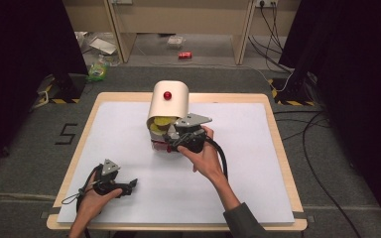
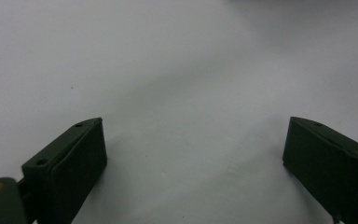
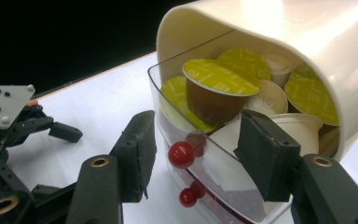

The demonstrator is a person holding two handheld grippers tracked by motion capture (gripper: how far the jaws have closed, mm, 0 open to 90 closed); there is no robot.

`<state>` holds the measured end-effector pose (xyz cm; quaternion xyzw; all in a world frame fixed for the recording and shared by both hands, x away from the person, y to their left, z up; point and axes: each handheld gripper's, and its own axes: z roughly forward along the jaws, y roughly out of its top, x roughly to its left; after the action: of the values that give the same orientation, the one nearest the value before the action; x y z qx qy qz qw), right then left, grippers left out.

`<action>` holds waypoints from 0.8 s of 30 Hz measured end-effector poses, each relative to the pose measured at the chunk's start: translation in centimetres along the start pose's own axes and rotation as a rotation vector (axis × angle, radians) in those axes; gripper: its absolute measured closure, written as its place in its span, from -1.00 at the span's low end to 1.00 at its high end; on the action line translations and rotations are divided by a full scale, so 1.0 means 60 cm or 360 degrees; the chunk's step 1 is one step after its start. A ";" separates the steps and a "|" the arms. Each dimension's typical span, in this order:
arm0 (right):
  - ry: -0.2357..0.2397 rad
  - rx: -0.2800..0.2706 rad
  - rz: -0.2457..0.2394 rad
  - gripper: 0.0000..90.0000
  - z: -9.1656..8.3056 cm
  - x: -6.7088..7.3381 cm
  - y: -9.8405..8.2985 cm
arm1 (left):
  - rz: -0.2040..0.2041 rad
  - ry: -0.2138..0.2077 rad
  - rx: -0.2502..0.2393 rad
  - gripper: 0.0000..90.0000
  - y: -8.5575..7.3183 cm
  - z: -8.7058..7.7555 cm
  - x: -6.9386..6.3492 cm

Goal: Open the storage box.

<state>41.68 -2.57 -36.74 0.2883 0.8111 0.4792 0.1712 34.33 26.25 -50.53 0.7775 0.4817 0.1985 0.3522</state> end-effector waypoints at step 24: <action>0.0079 0.0067 -0.0100 0.08 -0.028 0.028 -0.017 | 0.0001 0.0000 0.0001 -0.88 0.000 0.000 0.000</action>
<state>39.10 -3.03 -36.82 0.2542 0.8338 0.4633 0.1599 34.32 26.25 -50.53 0.7778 0.4814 0.1985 0.3518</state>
